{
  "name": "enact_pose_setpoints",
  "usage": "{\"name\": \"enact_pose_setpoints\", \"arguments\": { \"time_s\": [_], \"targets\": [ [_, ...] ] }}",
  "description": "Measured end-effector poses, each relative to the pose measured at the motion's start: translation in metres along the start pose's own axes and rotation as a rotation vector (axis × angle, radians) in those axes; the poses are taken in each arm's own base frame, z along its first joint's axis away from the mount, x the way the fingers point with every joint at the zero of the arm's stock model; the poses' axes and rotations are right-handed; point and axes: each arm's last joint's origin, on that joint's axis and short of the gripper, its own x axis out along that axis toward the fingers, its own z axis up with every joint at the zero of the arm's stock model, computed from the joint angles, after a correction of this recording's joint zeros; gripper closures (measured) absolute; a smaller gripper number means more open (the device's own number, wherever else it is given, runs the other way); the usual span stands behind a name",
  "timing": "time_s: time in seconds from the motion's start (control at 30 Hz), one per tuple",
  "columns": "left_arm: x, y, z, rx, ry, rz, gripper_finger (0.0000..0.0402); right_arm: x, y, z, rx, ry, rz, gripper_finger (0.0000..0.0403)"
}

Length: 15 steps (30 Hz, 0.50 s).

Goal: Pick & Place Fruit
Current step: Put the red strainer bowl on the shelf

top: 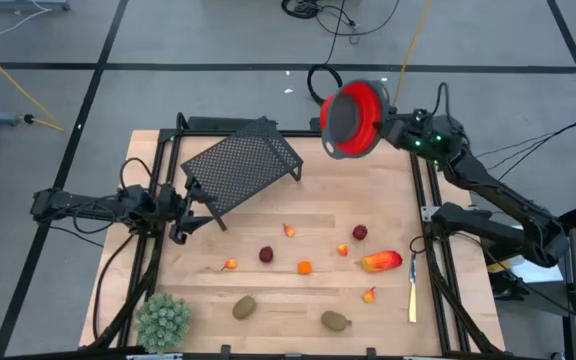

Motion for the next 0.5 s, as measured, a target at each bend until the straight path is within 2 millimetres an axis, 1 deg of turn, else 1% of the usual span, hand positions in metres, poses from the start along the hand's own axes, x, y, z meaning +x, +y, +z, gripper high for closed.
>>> {"name": "enact_pose_setpoints", "arguments": {
  "time_s": [0.1, 0.23, 0.37, 0.5],
  "targets": [
    [0.000, 0.000, 0.002, -0.005, -0.025, -0.004, 0.0131, -0.001, 0.011, 0.002, -0.137, -0.043, 0.096, 0.0393],
    [0.000, -0.001, 0.005, -0.009, -0.047, -0.008, 0.0131, -0.001, 0.021, 0.002, -0.314, -0.089, 0.179, 0.0393],
    [0.000, -0.001, 0.007, -0.076, -0.069, -0.014, 0.0131, -0.001, 0.027, 0.002, -0.437, -0.113, 0.222, 0.0393],
    [0.000, -0.001, 0.008, -0.150, -0.079, -0.018, 0.0131, -0.003, 0.033, 0.002, -0.587, -0.111, 0.328, 0.0393]
  ]
}}
